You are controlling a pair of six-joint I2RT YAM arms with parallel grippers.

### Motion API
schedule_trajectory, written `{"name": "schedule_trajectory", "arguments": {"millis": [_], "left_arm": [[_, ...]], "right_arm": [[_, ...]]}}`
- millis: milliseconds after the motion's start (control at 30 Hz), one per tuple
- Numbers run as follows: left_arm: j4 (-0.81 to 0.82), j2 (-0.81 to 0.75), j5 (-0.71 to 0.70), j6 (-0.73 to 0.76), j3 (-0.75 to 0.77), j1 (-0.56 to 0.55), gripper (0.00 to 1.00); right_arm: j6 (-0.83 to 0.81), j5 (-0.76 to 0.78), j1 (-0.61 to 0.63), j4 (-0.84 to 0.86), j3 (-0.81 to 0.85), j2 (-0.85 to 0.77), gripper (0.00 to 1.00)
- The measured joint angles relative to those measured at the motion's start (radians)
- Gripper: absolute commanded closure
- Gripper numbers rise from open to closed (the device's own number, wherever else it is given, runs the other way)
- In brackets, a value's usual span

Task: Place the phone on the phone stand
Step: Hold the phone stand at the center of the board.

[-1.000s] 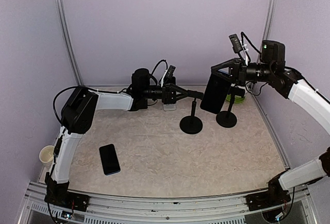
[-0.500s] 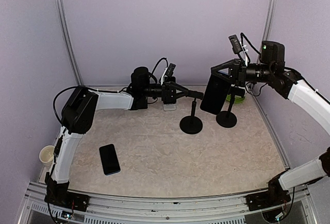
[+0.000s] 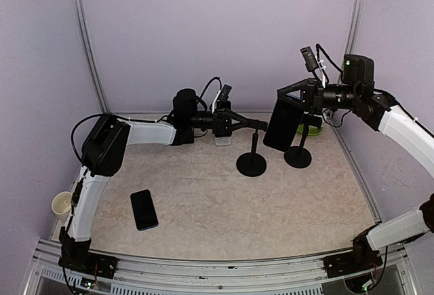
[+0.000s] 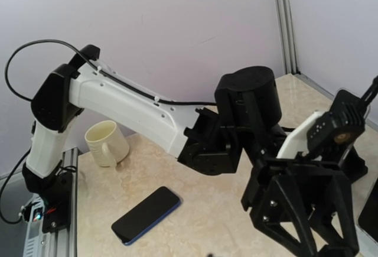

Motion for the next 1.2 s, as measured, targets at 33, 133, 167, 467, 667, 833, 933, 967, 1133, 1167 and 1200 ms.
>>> {"name": "schedule_trajectory", "arguments": {"millis": [33, 133, 167, 467, 667, 833, 933, 967, 1133, 1167, 1200], "left_arm": [[-0.003, 0.000, 0.000, 0.002, 0.000, 0.000, 0.55], [-0.012, 0.001, 0.000, 0.006, 0.000, 0.000, 0.60], [-0.015, 0.001, 0.000, 0.007, 0.000, 0.000, 0.61], [-0.040, 0.002, 0.000, 0.019, 0.008, 0.000, 0.76], [-0.056, 0.007, 0.005, 0.024, 0.029, 0.000, 1.00], [-0.066, 0.009, 0.008, 0.027, 0.032, 0.000, 1.00], [-0.064, 0.008, 0.007, 0.028, 0.028, 0.000, 1.00], [-0.059, 0.004, 0.007, 0.028, 0.019, 0.000, 1.00], [-0.026, -0.057, -0.026, 0.021, -0.081, 0.000, 1.00], [-0.018, -0.074, -0.028, 0.016, -0.107, 0.000, 1.00], [-0.011, -0.088, -0.029, 0.010, -0.133, -0.001, 1.00]], "right_arm": [[0.000, 0.000, 0.000, 0.000, -0.002, 0.000, 1.00], [0.000, 0.000, 0.000, 0.000, -0.003, 0.000, 1.00], [0.000, 0.000, 0.000, 0.000, -0.003, 0.000, 1.00], [0.003, 0.000, 0.000, 0.002, -0.003, 0.000, 1.00], [0.003, 0.002, 0.000, 0.002, -0.004, 0.000, 1.00], [0.002, 0.002, 0.000, 0.002, -0.004, 0.001, 1.00], [-0.001, 0.001, 0.000, 0.002, -0.003, 0.006, 1.00], [-0.001, 0.000, 0.000, 0.002, -0.003, 0.010, 1.00], [0.000, -0.021, 0.000, 0.000, 0.004, 0.039, 1.00], [0.000, -0.025, 0.000, 0.001, 0.006, 0.043, 1.00], [0.000, -0.029, 0.000, 0.000, 0.007, 0.048, 1.00]]}}
